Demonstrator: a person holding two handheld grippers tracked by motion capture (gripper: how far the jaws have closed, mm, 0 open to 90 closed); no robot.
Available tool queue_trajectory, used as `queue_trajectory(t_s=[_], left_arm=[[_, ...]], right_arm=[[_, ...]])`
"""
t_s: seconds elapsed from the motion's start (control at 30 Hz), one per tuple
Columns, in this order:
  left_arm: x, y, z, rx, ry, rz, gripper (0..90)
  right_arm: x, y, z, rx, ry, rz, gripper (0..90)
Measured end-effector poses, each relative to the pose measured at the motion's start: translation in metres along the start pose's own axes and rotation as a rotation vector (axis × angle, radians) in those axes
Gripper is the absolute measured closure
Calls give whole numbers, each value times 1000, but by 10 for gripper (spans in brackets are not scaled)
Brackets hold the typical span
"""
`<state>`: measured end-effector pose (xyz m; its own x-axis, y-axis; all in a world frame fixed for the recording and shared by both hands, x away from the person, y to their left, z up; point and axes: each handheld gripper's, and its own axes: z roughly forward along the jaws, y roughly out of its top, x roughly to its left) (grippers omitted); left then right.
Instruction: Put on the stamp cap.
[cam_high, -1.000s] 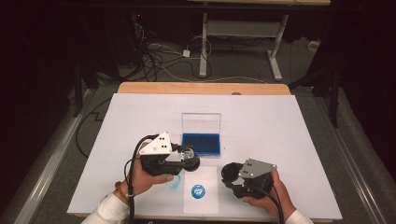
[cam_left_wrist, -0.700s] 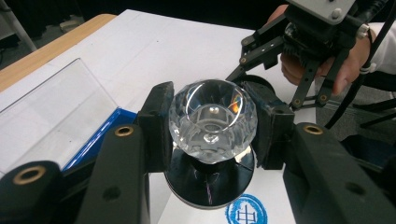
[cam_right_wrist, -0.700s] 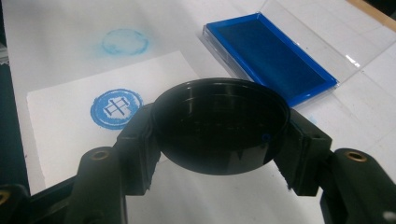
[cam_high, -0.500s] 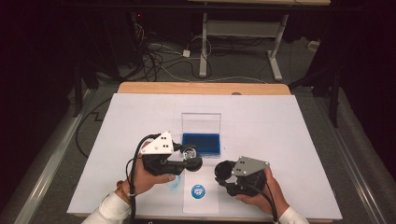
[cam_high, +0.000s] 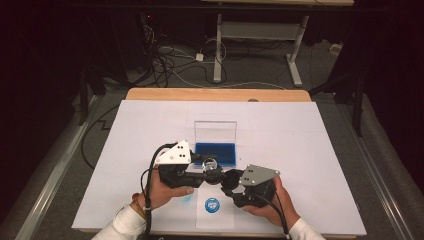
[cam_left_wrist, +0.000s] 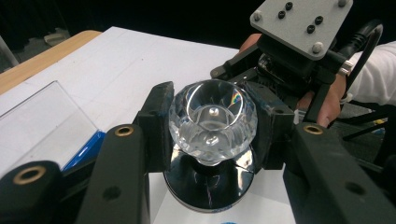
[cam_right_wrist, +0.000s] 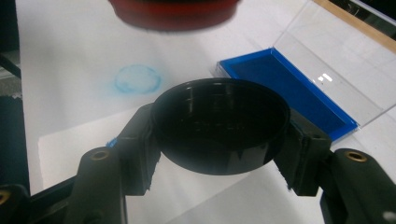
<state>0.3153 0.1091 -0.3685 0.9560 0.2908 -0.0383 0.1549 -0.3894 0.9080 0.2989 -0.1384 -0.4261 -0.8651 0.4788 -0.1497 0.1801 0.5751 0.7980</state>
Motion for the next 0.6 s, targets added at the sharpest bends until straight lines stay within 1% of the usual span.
queue_trajectory(t_s=[0.07,0.13,0.2,0.3,0.43,0.5,0.57,0.6], left_arm=[[0,1,2,-6,1,-1,544],[0,1,4,-15,-7,-5,544],[0,2,6,-11,-8,-4,544],[1,2,8,-12,-12,-7,544],[1,2,8,-16,-10,-7,544],[1,1,8,-23,-15,-10,544],[2,1,8,-21,-10,-11,544],[2,0,8,-24,-18,-15,544]], right_arm=[[1,2,1,-11,5,3,386],[1,4,2,-19,15,9,386],[2,6,4,-25,19,15,386],[2,9,5,-33,27,11,386],[3,10,8,-39,30,21,386],[3,10,9,-46,39,29,386],[4,10,10,-52,43,35,386],[4,10,9,-54,45,35,386]])
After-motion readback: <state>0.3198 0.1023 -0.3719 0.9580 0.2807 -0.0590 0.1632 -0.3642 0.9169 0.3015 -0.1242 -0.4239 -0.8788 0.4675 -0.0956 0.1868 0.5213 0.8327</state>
